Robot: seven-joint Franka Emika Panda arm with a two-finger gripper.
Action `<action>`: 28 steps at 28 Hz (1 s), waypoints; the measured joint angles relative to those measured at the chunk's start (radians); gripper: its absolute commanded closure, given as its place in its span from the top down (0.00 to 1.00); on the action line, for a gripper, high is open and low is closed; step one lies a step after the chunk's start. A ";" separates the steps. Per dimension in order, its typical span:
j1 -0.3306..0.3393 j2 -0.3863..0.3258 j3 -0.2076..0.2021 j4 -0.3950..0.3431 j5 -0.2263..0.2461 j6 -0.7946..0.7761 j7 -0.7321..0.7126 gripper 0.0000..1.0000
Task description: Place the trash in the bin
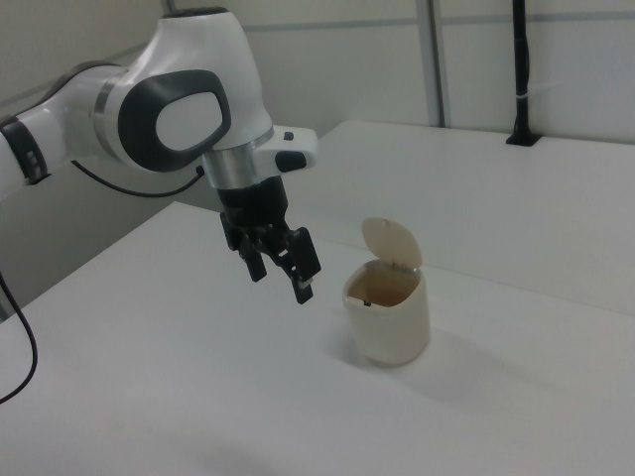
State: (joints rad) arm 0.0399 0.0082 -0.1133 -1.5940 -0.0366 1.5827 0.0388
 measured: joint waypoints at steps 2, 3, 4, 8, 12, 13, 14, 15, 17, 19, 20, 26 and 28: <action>-0.002 0.000 -0.003 0.000 0.006 -0.002 -0.028 1.00; -0.004 0.000 -0.003 0.000 0.008 -0.002 -0.045 1.00; -0.005 0.000 -0.003 0.000 0.009 -0.002 -0.054 1.00; -0.005 0.000 -0.003 0.000 0.011 0.004 -0.082 1.00; -0.004 0.000 0.002 -0.004 0.012 0.042 -0.098 1.00; -0.003 0.000 0.004 -0.007 0.012 0.054 -0.098 1.00; -0.002 0.000 0.005 -0.011 0.012 0.067 -0.098 1.00; -0.001 0.000 0.006 -0.014 0.012 0.072 -0.098 1.00; 0.001 0.000 0.006 -0.017 0.012 0.077 -0.098 1.00; 0.001 0.000 0.006 -0.017 0.012 0.077 -0.097 1.00; 0.001 0.000 0.006 -0.017 0.012 0.077 -0.097 1.00; 0.001 0.000 0.006 -0.017 0.012 0.077 -0.096 1.00; 0.001 0.000 0.006 -0.017 0.012 0.077 -0.096 1.00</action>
State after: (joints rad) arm 0.0406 0.0084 -0.1074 -1.6113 -0.0245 1.6597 -0.0576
